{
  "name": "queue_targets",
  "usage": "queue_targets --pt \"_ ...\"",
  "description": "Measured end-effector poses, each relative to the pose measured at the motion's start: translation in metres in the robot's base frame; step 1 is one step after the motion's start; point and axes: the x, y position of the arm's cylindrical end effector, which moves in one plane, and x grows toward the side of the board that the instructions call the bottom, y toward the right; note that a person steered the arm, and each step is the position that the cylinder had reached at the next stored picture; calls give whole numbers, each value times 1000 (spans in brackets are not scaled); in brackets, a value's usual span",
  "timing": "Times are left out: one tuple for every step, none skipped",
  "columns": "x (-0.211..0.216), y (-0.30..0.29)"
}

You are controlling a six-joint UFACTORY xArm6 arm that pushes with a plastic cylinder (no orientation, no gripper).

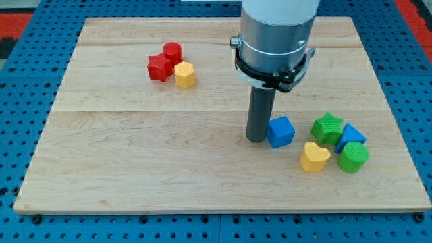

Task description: Move your arm away from the blue cube

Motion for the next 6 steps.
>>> queue_targets --pt "-18 -6" --pt "-23 3" --pt "-4 30" --pt "15 41" --pt "14 27" --pt "-5 -28"
